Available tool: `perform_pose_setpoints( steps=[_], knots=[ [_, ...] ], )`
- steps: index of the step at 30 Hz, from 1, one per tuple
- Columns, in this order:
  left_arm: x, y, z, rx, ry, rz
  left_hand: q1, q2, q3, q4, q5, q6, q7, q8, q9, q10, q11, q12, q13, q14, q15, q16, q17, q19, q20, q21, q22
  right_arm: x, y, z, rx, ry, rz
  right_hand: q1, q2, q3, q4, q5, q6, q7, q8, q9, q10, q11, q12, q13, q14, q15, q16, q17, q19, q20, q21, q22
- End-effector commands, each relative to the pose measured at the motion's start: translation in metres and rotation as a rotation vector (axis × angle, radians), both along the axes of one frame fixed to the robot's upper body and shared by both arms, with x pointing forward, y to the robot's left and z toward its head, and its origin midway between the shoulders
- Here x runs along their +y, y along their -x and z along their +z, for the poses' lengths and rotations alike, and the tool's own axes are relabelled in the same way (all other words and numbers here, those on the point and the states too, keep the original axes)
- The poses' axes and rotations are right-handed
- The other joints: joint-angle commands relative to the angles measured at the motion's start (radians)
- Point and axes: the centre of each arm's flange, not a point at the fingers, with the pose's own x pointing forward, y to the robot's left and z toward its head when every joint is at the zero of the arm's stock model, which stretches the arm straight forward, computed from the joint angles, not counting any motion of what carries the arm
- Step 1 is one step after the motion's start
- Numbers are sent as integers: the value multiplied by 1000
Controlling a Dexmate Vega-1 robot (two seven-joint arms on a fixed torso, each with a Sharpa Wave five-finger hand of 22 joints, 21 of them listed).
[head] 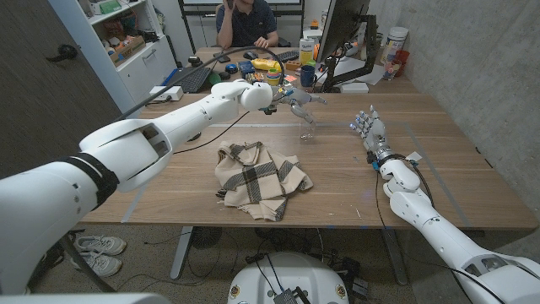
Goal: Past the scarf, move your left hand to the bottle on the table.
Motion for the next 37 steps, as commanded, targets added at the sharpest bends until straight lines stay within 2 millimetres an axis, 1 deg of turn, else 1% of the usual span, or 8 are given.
perform_pose_setpoints(
  steps=[1,5,12,18,37],
  knots=[
    [-1,1,-1,-3,-7,10,16,-1,9,-3,3,14,-2,6,2,8,2,-4,5,7,-40,-2,2,10,0,-1,4,-2,0,0,0,1,0,-11,7,-4,0,7,-2,6,6,3,5,5,6,5,4,5,0,2,-3,4,-1,4],
    [0,0,-2,2,-11,14,19,1,10,-3,2,21,-3,8,2,9,5,-5,5,6,-42,-3,2,11,-3,-1,4,-2,1,-1,1,1,-1,-11,7,-5,0,7,-1,6,6,3,6,7,6,5,4,6,-1,2,-3,4,-2,4],
    [1,-1,-3,5,-15,15,25,3,11,-3,0,31,-3,11,3,10,3,-8,6,7,-47,-4,2,12,-3,-3,5,-2,1,0,1,4,-4,-12,7,-8,1,8,-2,6,6,3,5,4,6,5,5,6,-2,2,-5,5,-5,4],
    [1,-2,-4,12,-21,20,33,5,13,-4,-2,42,-3,13,3,11,9,-11,7,12,-60,-5,2,13,-3,-4,5,0,1,0,2,4,-5,-12,8,-10,1,8,-2,5,6,2,6,5,6,5,5,5,-2,2,-5,5,-7,5],
    [3,-4,-5,4,-36,22,45,9,15,-3,-6,57,-3,16,2,-4,6,-22,8,16,-60,-7,3,16,-6,-6,5,4,-1,1,2,5,-3,-13,8,-16,1,9,-2,6,6,2,6,5,5,5,6,5,-5,2,-4,5,-13,5]
  ],
)
